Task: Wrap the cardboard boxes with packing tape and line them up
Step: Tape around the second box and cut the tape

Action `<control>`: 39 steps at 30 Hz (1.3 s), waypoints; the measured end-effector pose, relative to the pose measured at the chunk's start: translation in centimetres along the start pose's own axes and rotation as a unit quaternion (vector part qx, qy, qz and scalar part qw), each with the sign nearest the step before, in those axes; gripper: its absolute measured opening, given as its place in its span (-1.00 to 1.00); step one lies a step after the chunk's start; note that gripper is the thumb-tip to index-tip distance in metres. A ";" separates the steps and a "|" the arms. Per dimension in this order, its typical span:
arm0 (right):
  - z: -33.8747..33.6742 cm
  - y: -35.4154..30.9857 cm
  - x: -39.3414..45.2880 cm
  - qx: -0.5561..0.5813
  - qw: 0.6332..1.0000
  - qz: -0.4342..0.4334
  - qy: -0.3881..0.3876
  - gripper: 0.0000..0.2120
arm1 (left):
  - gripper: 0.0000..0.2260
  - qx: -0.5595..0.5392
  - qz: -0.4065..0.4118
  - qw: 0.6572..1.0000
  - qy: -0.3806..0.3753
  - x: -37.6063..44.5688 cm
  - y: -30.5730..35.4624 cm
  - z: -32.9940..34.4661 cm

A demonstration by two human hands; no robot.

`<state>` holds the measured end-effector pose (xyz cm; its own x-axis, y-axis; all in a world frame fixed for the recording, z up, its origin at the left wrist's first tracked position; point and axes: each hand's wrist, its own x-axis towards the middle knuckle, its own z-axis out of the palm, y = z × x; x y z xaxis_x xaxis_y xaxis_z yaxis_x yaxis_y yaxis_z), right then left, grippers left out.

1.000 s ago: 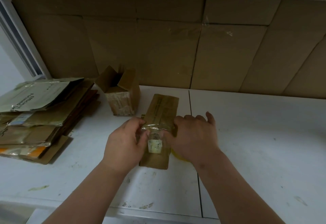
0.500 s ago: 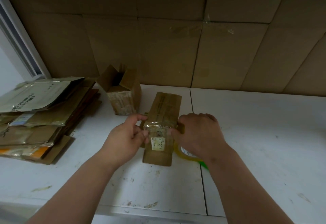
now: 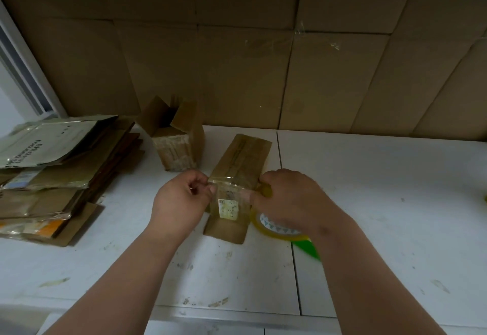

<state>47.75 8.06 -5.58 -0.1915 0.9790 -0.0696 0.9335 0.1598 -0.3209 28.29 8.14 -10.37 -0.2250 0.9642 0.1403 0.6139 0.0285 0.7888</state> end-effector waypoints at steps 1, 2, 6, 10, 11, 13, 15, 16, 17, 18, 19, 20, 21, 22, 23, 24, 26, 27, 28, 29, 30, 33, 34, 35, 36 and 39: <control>-0.6 0.1 -0.2 0.051 0.998 0.002 -0.025 -0.66 | -0.90 0.009 0.006 1.000 0.001 0.1 0.2 0.0; -1.0 0.3 -0.5 0.093 0.995 0.002 -0.047 -0.70 | -0.82 0.020 0.016 1.000 0.000 0.2 0.3 0.1; -0.8 1.4 -0.7 0.199 0.977 -0.002 -0.074 -0.54 | -0.79 0.077 0.084 0.993 0.003 1.5 1.2 0.3; 0.6 2.4 -1.4 0.319 0.947 0.018 -0.041 -0.57 | -0.82 0.078 0.089 0.993 -0.032 2.7 2.5 0.7; 0.9 2.7 -1.6 0.355 0.934 0.019 -0.038 -0.62 | -0.78 0.068 0.083 0.993 -0.053 2.7 3.0 0.8; 1.7 3.3 -2.0 0.448 0.893 0.014 -0.047 -0.68 | -0.58 0.068 0.075 0.988 -0.114 2.6 3.7 0.9; 2.8 3.9 -2.2 0.547 0.835 0.020 -0.059 -0.57 | -0.34 0.098 0.083 0.978 -0.164 2.5 3.9 1.2; 3.2 4.1 -2.2 0.580 0.812 0.029 -0.061 -0.48 | -0.25 0.107 0.084 0.975 -0.175 2.6 4.0 1.3; 3.7 4.4 -2.2 0.597 0.799 0.039 -0.060 -0.41 | -0.17 0.108 0.081 0.974 -0.180 2.8 3.9 1.3; 4.1 4.5 -2.2 0.603 0.794 0.050 -0.055 -0.37 | -0.13 0.103 0.077 0.974 -0.185 3.1 3.8 1.3; 4.5 4.6 -2.2 0.599 0.797 0.062 -0.046 -0.35 | -0.13 0.099 0.077 0.974 -0.190 3.4 3.7 1.4; 4.6 4.5 -2.3 0.590 0.803 0.072 -0.037 -0.37 | -0.17 0.106 0.083 0.971 -0.195 3.7 3.7 1.4; 4.9 4.4 -2.4 0.581 0.810 0.078 -0.030 -0.41 | -0.24 0.125 0.090 0.968 -0.200 3.9 3.7 1.4; 5.2 4.2 -2.6 0.576 0.814 0.075 -0.029 -0.44 | -0.31 0.145 0.099 0.964 -0.202 4.0 3.8 1.3; 5.5 3.9 -2.9 0.576 0.815 0.064 -0.032 -0.44 | -0.36 0.160 0.105 0.961 -0.200 4.1 4.0 1.3; 6.0 3.6 -3.1 0.579 0.813 0.053 -0.034 -0.42 | -0.38 0.168 0.108 0.960 -0.198 4.2 4.0 1.3; 6.7 3.0 -3.8 0.590 0.805 0.034 -0.039 -0.45 | -0.39 0.173 0.110 0.959 -0.194 4.4 4.0 1.4; 7.0 2.9 -4.0 0.600 0.798 0.024 -0.046 -0.52 | -0.39 0.174 0.108 0.959 -0.194 4.5 3.9 1.4; 7.2 2.9 -4.2 0.612 0.789 0.015 -0.052 -0.60 | -0.39 0.176 0.107 0.959 -0.195 4.7 3.9 1.4; 7.2 2.9 -4.3 0.622 0.781 0.009 -0.055 -0.67 | -0.39 0.177 0.106 0.959 -0.196 4.8 3.8 1.5; 7.2 3.0 -4.4 0.630 0.774 0.006 -0.055 -0.70 | -0.39 0.178 0.106 0.958 -0.199 5.0 3.8 1.5; 7.4 3.1 -4.7 0.619 0.784 0.005 -0.046 -0.71 | -0.39 0.179 0.101 0.956 -0.208 5.3 3.8 1.4; 7.5 3.0 -4.8 0.612 0.790 0.005 -0.040 -0.72 | -0.39 0.180 0.100 0.956 -0.211 5.3 3.8 1.4; 7.6 2.9 -5.0 0.607 0.794 0.005 -0.034 -0.72 | -0.40 0.180 0.098 0.955 -0.215 5.4 3.8 1.4; 7.7 2.8 -5.1 0.607 0.794 0.006 -0.030 -0.72 | -0.39 0.178 0.095 0.955 -0.219 5.4 3.8 1.4; 8.0 2.5 -5.6 0.617 0.787 0.006 -0.022 -0.71 | -0.39 0.162 0.084 0.958 -0.222 5.5 3.9 1.4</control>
<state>48.76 1.93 -13.51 -0.2209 0.9698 -0.1036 -0.0646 -0.1205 -0.9906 30.51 13.90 -7.33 0.1969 0.9775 -0.0752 0.8321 -0.1261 0.5402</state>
